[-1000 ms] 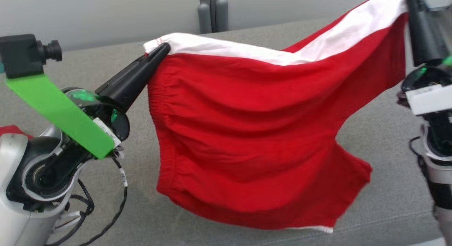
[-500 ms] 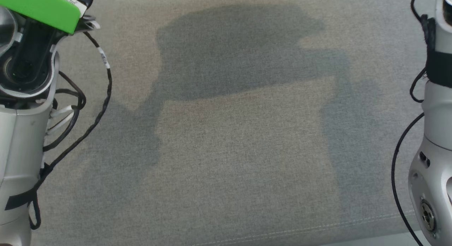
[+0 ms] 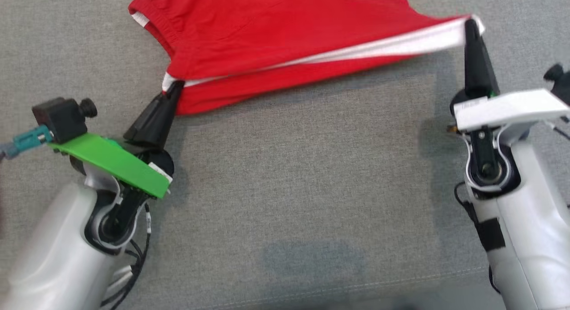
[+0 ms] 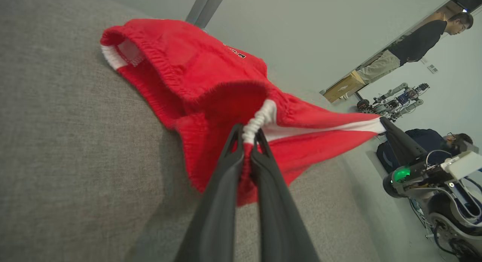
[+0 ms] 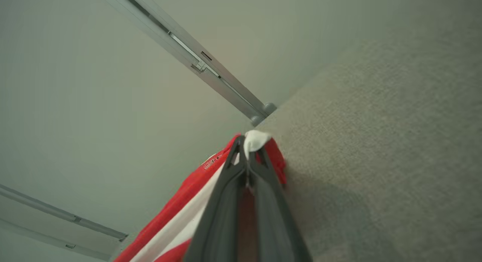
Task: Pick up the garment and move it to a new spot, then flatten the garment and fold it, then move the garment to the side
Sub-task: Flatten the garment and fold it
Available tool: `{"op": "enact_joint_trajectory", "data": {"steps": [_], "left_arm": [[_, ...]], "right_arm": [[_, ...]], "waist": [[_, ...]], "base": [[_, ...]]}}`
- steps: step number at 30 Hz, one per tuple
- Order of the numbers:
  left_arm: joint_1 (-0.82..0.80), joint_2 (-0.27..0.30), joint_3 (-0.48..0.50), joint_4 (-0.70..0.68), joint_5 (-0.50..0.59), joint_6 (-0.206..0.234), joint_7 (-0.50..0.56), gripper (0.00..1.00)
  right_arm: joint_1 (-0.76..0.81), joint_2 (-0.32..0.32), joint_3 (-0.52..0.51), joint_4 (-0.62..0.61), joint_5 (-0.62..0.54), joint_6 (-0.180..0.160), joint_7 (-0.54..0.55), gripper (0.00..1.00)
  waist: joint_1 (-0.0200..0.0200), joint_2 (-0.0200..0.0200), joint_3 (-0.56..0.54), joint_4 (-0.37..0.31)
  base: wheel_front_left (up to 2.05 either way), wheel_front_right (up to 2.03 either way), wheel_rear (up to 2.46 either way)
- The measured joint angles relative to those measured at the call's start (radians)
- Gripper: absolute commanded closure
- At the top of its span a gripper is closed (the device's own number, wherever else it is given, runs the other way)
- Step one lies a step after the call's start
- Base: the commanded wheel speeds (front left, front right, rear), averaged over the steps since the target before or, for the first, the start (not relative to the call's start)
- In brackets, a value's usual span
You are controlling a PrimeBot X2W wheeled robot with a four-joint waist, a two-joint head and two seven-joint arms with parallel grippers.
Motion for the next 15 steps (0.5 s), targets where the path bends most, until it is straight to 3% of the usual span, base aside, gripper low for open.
{"op": "enact_joint_trajectory", "data": {"steps": [7,15], "left_arm": [[0.096,-0.059,-0.002,0.005,-0.019,0.0,-0.13,1.0],[0.216,-0.099,-0.06,-0.069,-0.052,-0.001,-0.161,1.0]], "right_arm": [[0.143,-0.051,-0.013,0.092,0.001,0.077,-0.014,1.0],[0.253,-0.108,-0.063,0.134,0.004,0.101,-0.022,1.0]], "waist": [[0.0,0.0,-0.032,-0.006],[0.0,0.0,-0.116,0.004]], "base": [[0.0,0.0,0.0],[0.0,0.0,0.0]]}}
